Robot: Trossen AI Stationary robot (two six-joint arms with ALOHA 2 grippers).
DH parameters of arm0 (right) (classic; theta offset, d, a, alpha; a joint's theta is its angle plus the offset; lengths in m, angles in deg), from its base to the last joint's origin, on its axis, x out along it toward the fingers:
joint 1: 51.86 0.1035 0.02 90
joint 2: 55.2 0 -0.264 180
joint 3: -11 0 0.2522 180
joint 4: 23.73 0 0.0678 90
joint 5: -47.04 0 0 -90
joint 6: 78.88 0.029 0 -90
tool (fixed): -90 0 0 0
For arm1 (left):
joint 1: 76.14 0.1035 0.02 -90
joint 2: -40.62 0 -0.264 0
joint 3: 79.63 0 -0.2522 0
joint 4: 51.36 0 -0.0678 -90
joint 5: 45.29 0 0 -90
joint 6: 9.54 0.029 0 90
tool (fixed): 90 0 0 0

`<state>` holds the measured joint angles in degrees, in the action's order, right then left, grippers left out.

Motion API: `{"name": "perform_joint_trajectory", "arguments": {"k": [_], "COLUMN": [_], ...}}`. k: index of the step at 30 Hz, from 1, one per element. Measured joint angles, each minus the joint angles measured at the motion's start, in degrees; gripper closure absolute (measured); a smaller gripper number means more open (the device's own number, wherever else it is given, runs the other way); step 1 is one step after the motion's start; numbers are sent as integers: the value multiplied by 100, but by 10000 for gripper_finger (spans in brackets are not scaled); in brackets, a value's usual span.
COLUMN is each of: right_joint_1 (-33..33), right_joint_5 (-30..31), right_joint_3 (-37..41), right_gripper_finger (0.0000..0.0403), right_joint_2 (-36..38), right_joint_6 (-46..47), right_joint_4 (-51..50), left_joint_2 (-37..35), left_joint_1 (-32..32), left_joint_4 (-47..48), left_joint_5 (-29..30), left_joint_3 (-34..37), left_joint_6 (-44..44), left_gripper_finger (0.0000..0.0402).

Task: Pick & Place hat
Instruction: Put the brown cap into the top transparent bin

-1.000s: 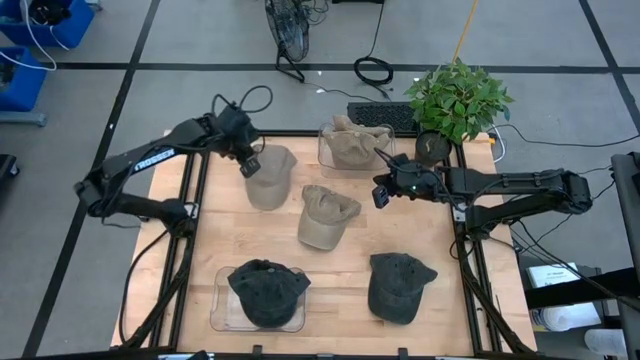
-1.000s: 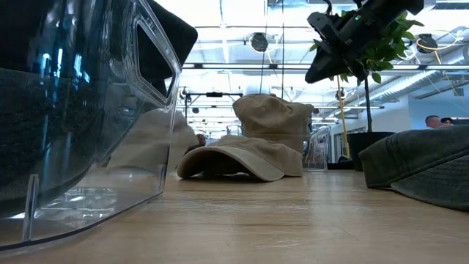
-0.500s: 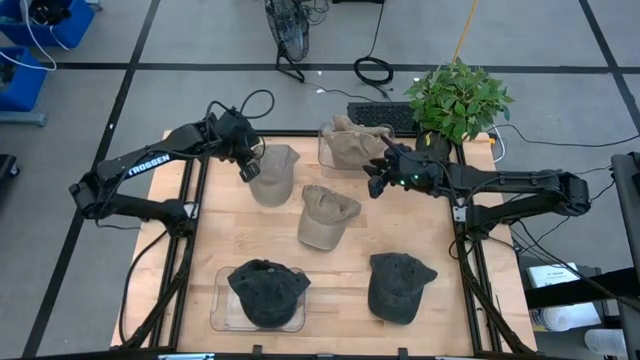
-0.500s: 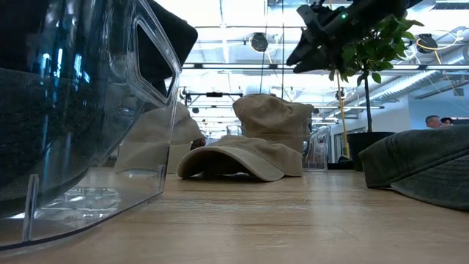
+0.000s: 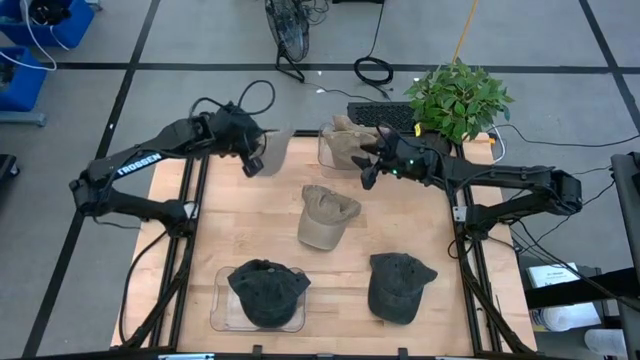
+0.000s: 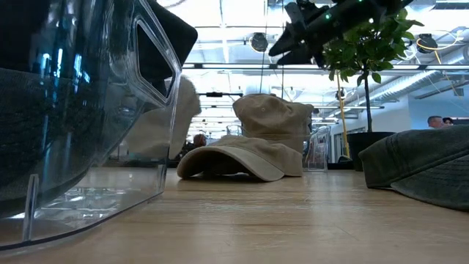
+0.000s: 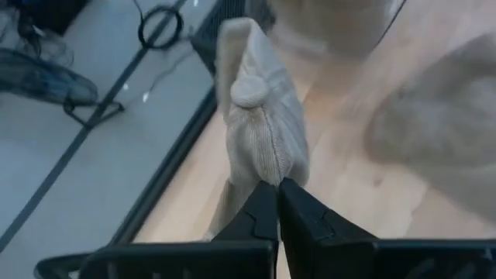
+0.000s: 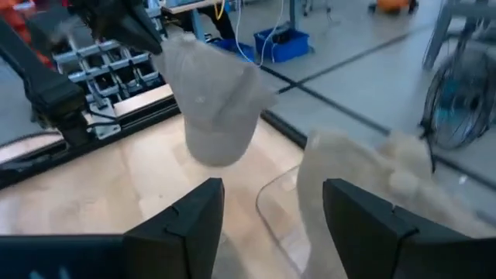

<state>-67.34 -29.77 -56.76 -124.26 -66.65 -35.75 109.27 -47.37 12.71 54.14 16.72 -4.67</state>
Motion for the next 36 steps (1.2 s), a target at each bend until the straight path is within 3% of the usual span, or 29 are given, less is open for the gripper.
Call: {"name": "perform_joint_trajectory", "arguments": {"k": [6,14,23,30,36], "right_joint_1": [7,9,154,465,486], "right_joint_5": [-42,-841,-1644,-1657,-1781], "right_joint_3": [-504,-1015,-1571,-1884,-1889], "right_gripper_finger": [198,181,163,163,163], "right_joint_2": [2,-2,-795,-1531,-2016], "right_joint_6": [-945,-1185,-1180,-1450,-1944], "right_joint_4": [-161,-777,-815,-682,79], "left_joint_2": [149,560,837,885,867], "left_joint_1": [-744,-1502,-1827,-1853,-1851], "left_joint_4": [6,-69,-134,-145,-424], "left_joint_5": [387,808,828,819,618], "left_joint_3": [-464,-586,-584,-578,-579], "left_joint_6": [-589,-1257,-1557,-1407,-905], "left_gripper_finger": [397,398,397,397,396]}}
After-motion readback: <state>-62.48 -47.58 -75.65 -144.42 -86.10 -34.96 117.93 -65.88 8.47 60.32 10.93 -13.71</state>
